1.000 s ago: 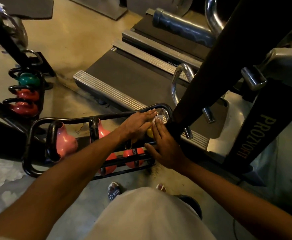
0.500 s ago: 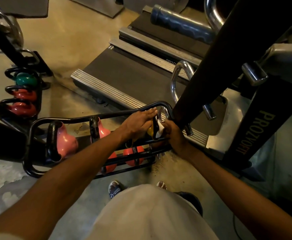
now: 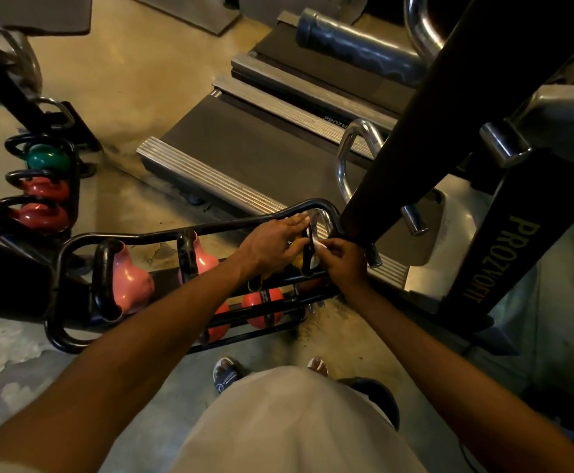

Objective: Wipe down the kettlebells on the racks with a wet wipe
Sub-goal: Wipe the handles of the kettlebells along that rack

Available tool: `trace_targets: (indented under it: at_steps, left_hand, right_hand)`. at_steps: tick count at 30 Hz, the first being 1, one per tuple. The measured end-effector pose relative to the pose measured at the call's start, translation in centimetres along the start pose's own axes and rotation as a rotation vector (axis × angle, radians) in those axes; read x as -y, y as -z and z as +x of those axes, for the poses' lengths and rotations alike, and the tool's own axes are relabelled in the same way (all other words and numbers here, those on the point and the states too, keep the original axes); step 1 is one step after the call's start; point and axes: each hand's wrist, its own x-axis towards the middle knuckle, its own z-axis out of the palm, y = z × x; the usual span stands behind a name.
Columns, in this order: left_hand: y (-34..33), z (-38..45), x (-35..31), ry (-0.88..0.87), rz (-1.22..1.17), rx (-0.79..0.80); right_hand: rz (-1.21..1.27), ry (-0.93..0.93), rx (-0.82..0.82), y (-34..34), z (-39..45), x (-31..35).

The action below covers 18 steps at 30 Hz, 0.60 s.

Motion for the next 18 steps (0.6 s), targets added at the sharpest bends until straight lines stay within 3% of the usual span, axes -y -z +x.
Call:
trace_targets:
  at_steps: [5, 12, 18]
  left_hand:
    - [-0.3, 0.0, 0.2, 0.01, -0.01, -0.012]
    - [-0.6, 0.1, 0.4, -0.026, 0.0, -0.036]
    - [-0.6, 0.2, 0.4, -0.031, 0.009, -0.066]
  right_hand:
    - [-0.131, 0.087, -0.221, -0.7, -0.7, 0.8]
    - [0.072, -0.016, 0.091, -2.2, -5.7, -1.8]
    - [0.1, -0.087, 0.049, -1.8, -2.4, 0.2]
